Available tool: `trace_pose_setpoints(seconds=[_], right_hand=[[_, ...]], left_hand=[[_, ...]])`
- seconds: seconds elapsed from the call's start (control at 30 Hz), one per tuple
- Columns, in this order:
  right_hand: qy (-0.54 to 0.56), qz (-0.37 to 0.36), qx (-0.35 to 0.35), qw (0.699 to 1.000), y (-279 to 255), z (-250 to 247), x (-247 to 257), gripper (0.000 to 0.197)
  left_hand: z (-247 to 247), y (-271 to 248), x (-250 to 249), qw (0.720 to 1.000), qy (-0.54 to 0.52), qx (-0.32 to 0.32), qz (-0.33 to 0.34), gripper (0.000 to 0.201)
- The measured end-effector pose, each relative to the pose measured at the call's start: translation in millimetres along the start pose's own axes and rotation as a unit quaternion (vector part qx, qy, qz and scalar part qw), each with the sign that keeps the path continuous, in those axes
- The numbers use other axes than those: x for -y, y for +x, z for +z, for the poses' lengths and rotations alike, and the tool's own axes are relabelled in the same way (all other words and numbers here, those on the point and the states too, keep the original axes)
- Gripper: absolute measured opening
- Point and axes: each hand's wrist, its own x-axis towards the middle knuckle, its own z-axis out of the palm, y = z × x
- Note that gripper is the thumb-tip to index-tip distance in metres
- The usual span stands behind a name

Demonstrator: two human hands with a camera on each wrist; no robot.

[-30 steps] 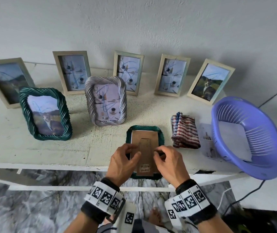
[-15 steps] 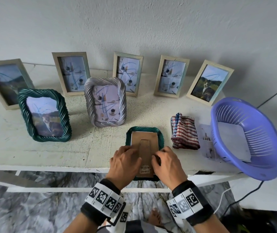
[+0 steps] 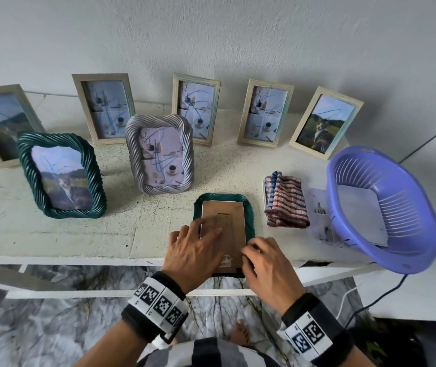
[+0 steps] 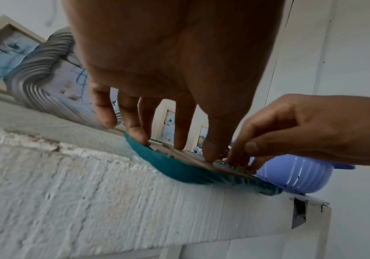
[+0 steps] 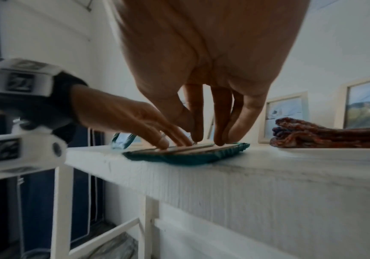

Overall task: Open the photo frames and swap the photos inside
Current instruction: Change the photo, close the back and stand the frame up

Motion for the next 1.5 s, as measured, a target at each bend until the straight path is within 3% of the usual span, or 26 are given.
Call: trace_pose_setpoints(seconds=[0.17,0.33,0.47,0.6,0.83,1.2,1.5], right_hand=[[-0.031,-0.041,0.017,0.999,-36,9,-11,0.037],[-0.094,-0.120,0.001,0.988,-43,17,-15,0.021],[-0.008,-0.059,-0.048,0.997,-35,23,-13,0.028],[0.039,0.015,-0.067,0.997,-31,24,-8,0.015],[0.021,0.075,-0.137,0.987,-31,25,0,0.018],[-0.012,0.099,-0.125,0.987,-28,27,20,0.014],[0.118,0.203,-0.147,0.961,-24,35,21,0.012]], left_hand=[[4,-3,1,1.000,0.010,-0.003,0.008,0.058],[4,-4,0,1.000,0.013,-0.003,0.007,0.057],[4,-4,0,1.000,0.005,-0.009,0.007,0.056],[5,-4,3,1.000,-0.002,-0.004,0.007,0.058],[4,-4,3,1.000,-0.006,0.001,-0.001,0.057],[5,-4,2,1.000,-0.019,-0.002,-0.004,0.058],[8,-3,3,1.000,-0.021,-0.010,-0.006,0.058]])
